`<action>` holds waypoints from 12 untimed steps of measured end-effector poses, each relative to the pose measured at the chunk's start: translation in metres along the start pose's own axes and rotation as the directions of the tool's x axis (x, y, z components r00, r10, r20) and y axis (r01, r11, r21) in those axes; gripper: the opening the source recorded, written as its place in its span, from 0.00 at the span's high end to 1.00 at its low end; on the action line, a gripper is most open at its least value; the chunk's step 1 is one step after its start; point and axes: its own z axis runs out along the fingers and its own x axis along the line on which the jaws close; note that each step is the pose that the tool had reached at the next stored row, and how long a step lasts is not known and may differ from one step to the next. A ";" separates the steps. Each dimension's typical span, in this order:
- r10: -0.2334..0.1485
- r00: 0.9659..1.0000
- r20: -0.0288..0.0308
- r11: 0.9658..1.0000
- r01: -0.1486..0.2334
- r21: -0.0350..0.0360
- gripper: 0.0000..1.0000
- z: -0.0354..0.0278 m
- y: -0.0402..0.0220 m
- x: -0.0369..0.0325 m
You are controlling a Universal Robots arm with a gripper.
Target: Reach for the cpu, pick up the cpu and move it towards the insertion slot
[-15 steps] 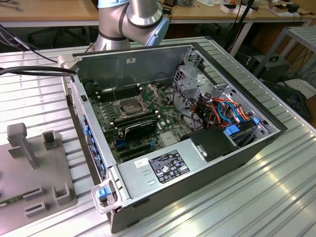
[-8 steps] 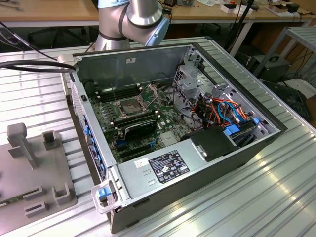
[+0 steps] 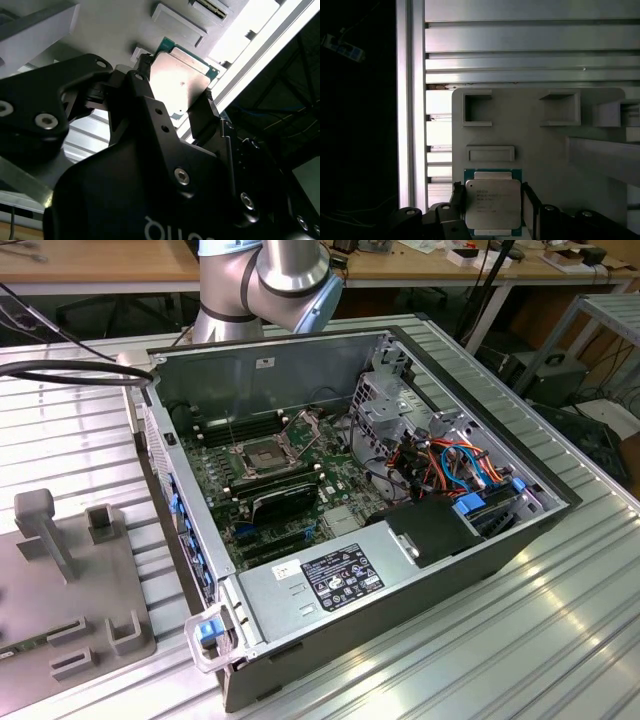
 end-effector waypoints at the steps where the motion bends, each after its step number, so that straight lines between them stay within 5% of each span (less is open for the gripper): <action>1: 0.000 1.000 0.000 1.000 0.000 0.000 0.45 0.0000 0.0000 0.0000; 12: 0.000 1.000 0.000 1.000 0.000 0.000 0.45 -0.0071 0.0003 0.0000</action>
